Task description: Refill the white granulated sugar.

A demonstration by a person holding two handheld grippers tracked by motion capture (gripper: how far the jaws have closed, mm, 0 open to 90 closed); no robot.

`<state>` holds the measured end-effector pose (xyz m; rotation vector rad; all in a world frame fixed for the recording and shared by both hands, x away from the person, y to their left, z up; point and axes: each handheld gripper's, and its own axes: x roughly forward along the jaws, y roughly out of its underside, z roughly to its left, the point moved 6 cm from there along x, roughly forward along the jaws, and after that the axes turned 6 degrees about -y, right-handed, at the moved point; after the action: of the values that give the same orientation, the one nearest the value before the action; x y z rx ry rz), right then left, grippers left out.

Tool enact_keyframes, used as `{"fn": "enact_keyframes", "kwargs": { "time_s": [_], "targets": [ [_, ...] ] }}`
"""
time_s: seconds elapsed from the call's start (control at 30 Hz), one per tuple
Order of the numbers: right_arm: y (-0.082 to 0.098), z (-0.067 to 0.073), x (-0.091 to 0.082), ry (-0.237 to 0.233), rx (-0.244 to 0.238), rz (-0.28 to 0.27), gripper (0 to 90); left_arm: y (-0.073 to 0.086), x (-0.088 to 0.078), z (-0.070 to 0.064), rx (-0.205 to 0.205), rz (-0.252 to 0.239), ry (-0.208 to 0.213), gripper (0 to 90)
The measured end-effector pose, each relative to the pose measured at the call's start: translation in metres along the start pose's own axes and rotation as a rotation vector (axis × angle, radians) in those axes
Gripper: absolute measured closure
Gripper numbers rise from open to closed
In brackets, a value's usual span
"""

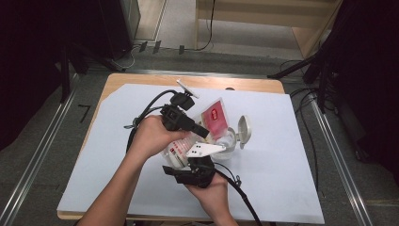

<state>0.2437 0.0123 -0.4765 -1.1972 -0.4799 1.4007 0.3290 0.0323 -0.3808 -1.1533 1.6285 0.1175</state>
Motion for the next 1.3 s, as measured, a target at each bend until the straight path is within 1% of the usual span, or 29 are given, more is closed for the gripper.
{"fn": "enact_keyframes", "kwargs": {
  "time_s": [0.07,0.13,0.17,0.23,0.27,0.33,0.37,0.43,0.53,0.57,0.63,0.67,0.7,0.77,0.8,0.83,0.9,0.93,1.0,1.03,1.1,1.13,1.2,1.3],
  "targets": [
    [-0.002,-0.002,-0.001,0.009,0.003,-0.007,60.7,-0.002,-0.001,-0.001,0.008,0.006,0.006,77.6],
    [-0.003,-0.002,-0.003,0.015,0.006,-0.014,61.3,-0.004,-0.001,-0.002,0.005,0.008,0.015,76.5],
    [-0.004,-0.002,-0.003,0.013,0.008,-0.02,61.5,-0.005,-0.002,-0.002,0.003,0.005,0.019,76.4],
    [-0.004,-0.003,-0.003,0.008,0.021,-0.025,61.8,-0.006,-0.006,-0.003,0.012,-0.014,0.026,75.5],
    [-0.004,-0.003,-0.003,0.007,0.041,-0.034,61.8,-0.006,-0.007,-0.003,0.015,-0.021,0.025,74.2],
    [-0.003,-0.005,-0.004,0.006,0.067,-0.039,61.9,-0.006,-0.011,-0.002,0.016,-0.035,0.015,74.5],
    [-0.003,-0.006,-0.004,0.007,0.072,-0.043,62.0,-0.005,-0.012,-0.002,0.018,-0.037,0.005,74.8],
    [-0.002,-0.006,-0.004,0.005,0.073,-0.04,62.0,-0.004,-0.015,-0.001,0.026,-0.04,0.0,76.0],
    [-0.004,-0.003,-0.004,-0.041,0.1,-0.065,62.1,-0.004,-0.021,0.0,0.02,-0.052,-0.003,76.2],
    [-0.004,-0.002,-0.004,-0.049,0.105,-0.069,62.1,-0.004,-0.021,0.0,0.02,-0.057,0.0,76.1],
    [-0.004,-0.003,-0.003,-0.035,0.096,-0.06,62.1,-0.004,-0.022,0.0,0.025,-0.055,-0.009,77.4],
    [-0.004,-0.004,-0.003,-0.027,0.089,-0.056,62.0,-0.003,-0.021,0.001,0.034,-0.05,-0.016,79.7],
    [-0.003,-0.004,-0.002,-0.017,0.085,-0.044,61.8,-0.003,-0.02,0.001,0.032,-0.056,-0.026,82.4],
    [-0.004,-0.005,-0.001,-0.002,0.07,-0.029,61.1,-0.004,-0.019,0.004,0.013,-0.063,-0.043,88.4],
    [-0.004,-0.004,-0.001,0.014,0.054,-0.019,60.2,-0.004,-0.019,0.005,0.006,-0.063,-0.038,89.8],
    [-0.004,-0.004,0.0,0.023,0.042,-0.016,60.2,-0.004,-0.018,0.005,0.002,-0.064,-0.04,90.0],
    [-0.005,-0.002,0.001,0.033,0.023,-0.007,59.4,-0.005,-0.018,0.005,0.006,-0.066,-0.052,90.0],
    [-0.005,-0.001,0.002,0.043,0.016,-0.004,59.3,-0.005,-0.019,0.004,0.009,-0.07,-0.051,90.0],
    [-0.008,0.0,0.001,0.033,0.029,-0.018,61.0,-0.006,-0.019,0.002,0.008,-0.091,-0.05,89.3],
    [-0.01,0.001,0.001,0.02,0.038,-0.026,61.3,-0.007,-0.019,0.002,0.015,-0.095,-0.052,88.5],
    [-0.013,0.001,0.001,0.011,0.051,-0.032,61.7,-0.008,-0.019,0.001,0.021,-0.104,-0.053,87.1],
    [-0.014,0.0,0.001,0.01,0.057,-0.042,61.9,-0.008,-0.019,0.0,0.018,-0.103,-0.049,86.4],
    [-0.016,0.0,0.001,0.007,0.068,-0.049,61.9,-0.008,-0.02,0.0,0.023,-0.103,-0.055,86.0],
    [-0.019,0.001,0.0,-0.011,0.085,-0.059,61.9,-0.008,-0.021,-0.001,0.025,-0.107,-0.054,85.3]
  ]
}}
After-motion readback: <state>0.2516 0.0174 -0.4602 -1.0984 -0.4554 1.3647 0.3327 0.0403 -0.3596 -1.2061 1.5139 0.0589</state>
